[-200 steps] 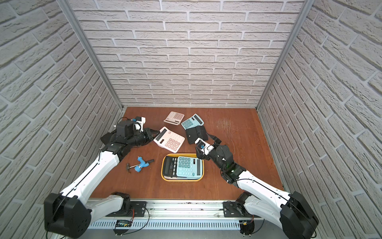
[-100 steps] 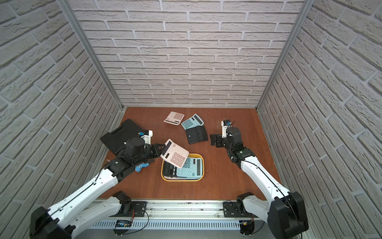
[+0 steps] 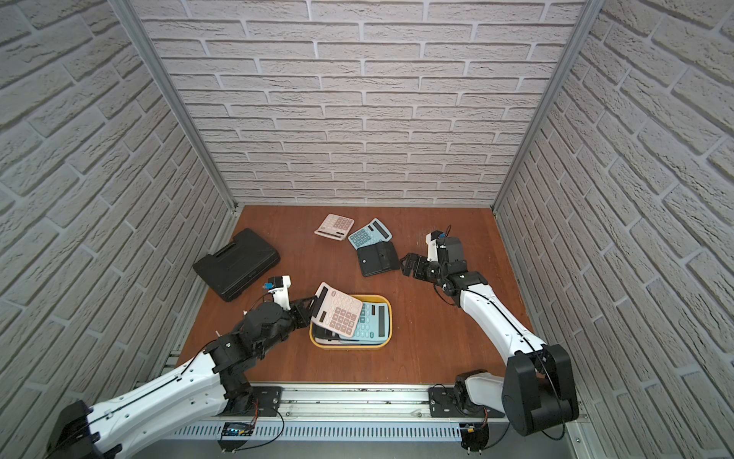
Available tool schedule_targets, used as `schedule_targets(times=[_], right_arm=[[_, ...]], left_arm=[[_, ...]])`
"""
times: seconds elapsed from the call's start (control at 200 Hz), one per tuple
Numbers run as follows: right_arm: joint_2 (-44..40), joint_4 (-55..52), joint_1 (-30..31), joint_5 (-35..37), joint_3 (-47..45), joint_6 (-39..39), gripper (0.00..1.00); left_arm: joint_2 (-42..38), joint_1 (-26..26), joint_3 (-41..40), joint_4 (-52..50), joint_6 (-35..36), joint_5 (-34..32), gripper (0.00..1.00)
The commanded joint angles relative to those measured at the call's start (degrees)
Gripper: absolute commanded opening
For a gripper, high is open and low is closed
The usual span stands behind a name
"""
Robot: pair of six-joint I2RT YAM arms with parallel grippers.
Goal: Put the calculator in the storage box
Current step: Place the calculator in the storage box.
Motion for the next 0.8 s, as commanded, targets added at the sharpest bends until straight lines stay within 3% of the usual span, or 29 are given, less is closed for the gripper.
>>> schedule_targets(times=[0.0, 0.34, 0.605, 0.72, 0.795], right_arm=[[0.2, 1.3, -0.5, -2.5, -0.2, 1.3, 0.99], [0.2, 0.8, -0.8, -3.3, -0.6, 0.2, 0.99], [0.4, 1.8, -0.8, -4.7, -0.8, -0.1, 0.99], [0.5, 2.9, -0.8, -5.6, -1.2, 0.2, 0.99], [0.7, 3.2, -0.8, -5.8, -1.2, 0.3, 0.99]], left_arm=[[-1.0, -2.5, -1.2, 9.2, -1.3, -7.4, 0.00], [-1.2, -7.5, -4.8, 8.7, -5.9, -14.8, 0.00], [-1.5, -8.7, -5.7, 6.2, -9.2, -16.0, 0.00], [-1.9, -8.7, -6.4, 5.5, -10.5, -15.6, 0.21], [-1.9, -8.7, -6.6, 5.4, -10.9, -15.4, 0.28]])
